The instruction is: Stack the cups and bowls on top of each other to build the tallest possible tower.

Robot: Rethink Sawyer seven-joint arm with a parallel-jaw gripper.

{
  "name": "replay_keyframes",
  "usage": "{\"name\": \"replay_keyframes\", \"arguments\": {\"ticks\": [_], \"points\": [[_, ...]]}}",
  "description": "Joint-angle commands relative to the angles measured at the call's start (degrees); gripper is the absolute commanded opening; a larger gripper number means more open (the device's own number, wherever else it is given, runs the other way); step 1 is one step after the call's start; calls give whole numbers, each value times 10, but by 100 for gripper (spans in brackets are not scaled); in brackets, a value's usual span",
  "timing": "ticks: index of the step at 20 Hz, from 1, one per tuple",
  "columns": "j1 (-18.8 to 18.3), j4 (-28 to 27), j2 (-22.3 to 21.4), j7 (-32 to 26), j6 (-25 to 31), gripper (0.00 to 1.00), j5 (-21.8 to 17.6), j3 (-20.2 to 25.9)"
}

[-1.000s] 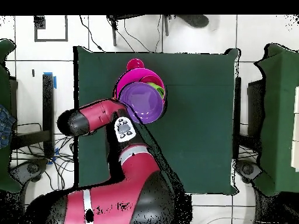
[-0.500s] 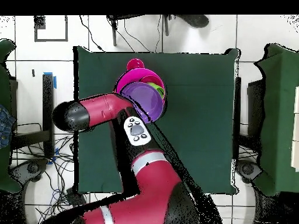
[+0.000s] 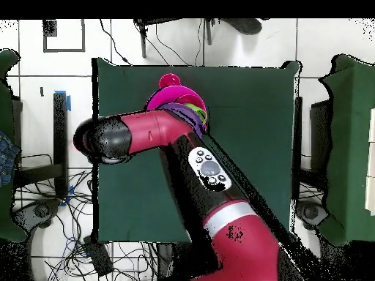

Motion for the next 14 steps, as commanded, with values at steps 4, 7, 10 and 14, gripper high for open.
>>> {"name": "replay_keyframes", "arguments": {"ticks": [4,7,10,14], "points": [[-42,23,-15,-153,172,0,-38,65],[-57,13,-9,-165,193,0,-60,60],[-75,18,-16,-169,208,0,-69,67],[-95,9,-15,-188,240,0,-92,78]]}}
